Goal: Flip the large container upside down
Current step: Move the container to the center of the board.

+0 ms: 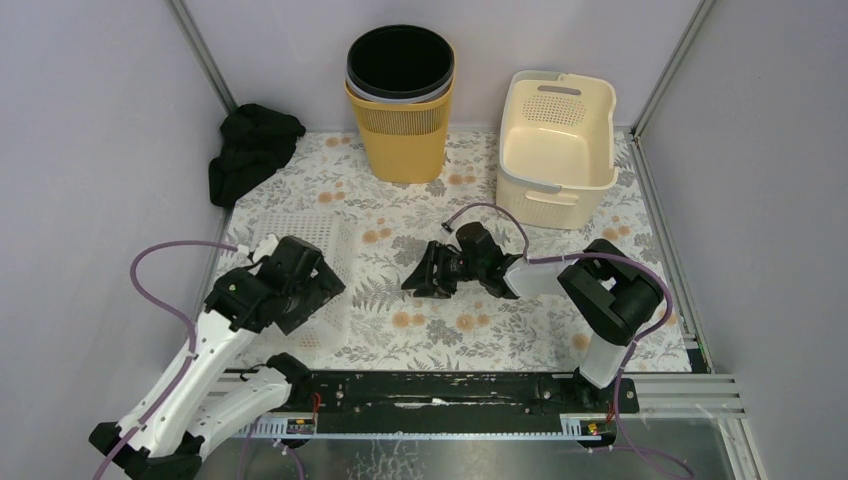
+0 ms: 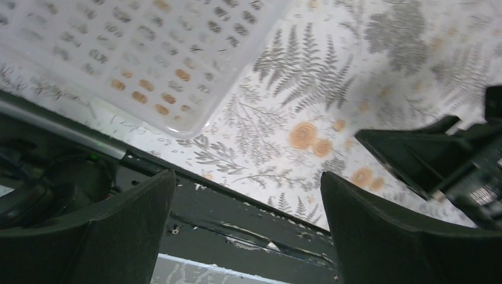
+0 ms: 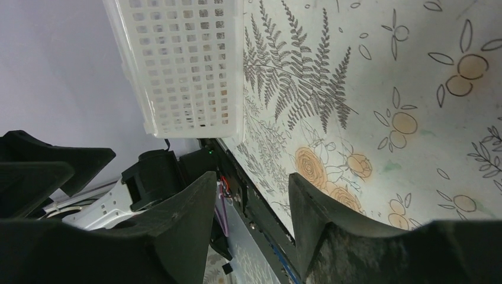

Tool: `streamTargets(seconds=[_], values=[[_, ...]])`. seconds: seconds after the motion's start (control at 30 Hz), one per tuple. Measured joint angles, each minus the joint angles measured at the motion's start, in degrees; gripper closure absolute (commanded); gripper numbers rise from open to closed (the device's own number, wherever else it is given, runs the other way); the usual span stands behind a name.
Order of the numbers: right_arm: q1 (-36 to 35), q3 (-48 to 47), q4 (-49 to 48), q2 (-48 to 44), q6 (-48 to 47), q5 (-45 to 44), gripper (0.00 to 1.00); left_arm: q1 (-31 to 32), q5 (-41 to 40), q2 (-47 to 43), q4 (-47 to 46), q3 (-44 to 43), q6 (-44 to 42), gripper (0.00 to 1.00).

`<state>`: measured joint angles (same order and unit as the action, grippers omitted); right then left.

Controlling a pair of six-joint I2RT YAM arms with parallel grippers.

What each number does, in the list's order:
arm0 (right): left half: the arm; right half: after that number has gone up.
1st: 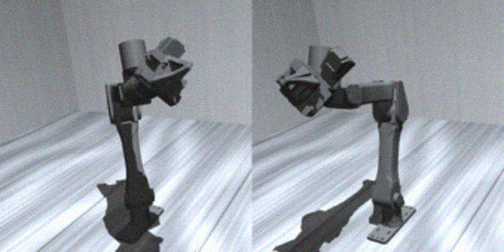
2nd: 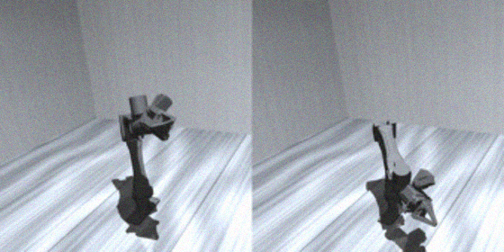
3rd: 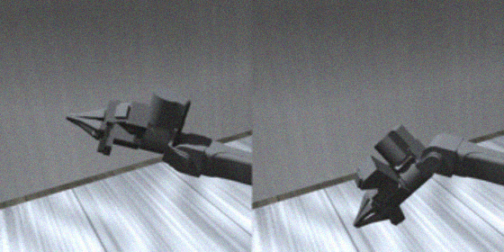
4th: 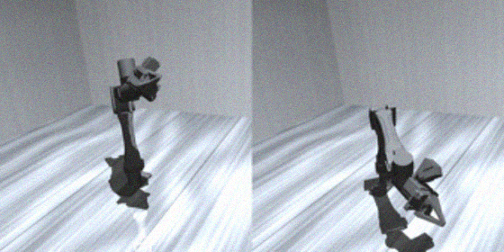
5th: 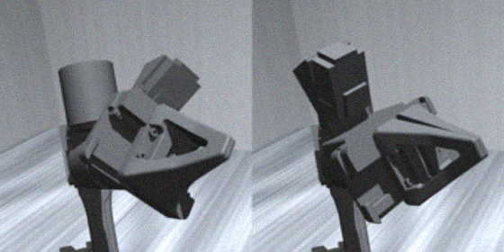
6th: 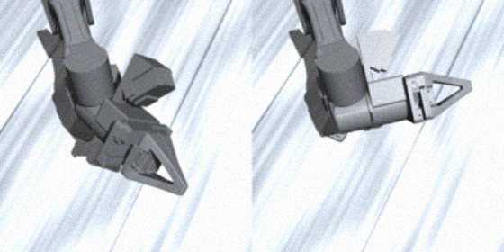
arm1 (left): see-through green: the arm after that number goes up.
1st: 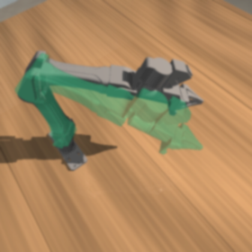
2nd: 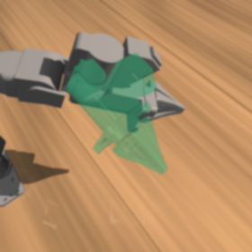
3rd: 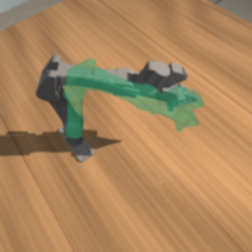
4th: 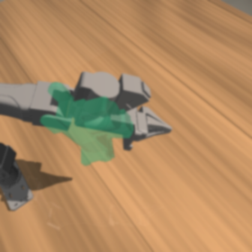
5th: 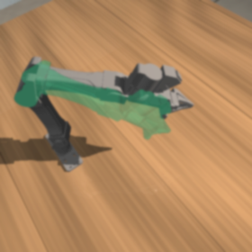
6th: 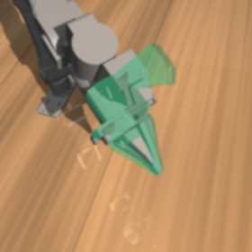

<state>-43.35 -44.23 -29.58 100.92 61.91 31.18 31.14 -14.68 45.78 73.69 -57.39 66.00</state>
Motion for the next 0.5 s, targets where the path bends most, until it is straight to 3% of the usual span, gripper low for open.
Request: streamTargets(seconds=[0.5], values=[[1.2, 3.1, -1.8, 0.0, 0.0, 2.1, 0.44, 0.0, -4.5, 2.1, -0.1, 9.7, 6.6, 0.00]])
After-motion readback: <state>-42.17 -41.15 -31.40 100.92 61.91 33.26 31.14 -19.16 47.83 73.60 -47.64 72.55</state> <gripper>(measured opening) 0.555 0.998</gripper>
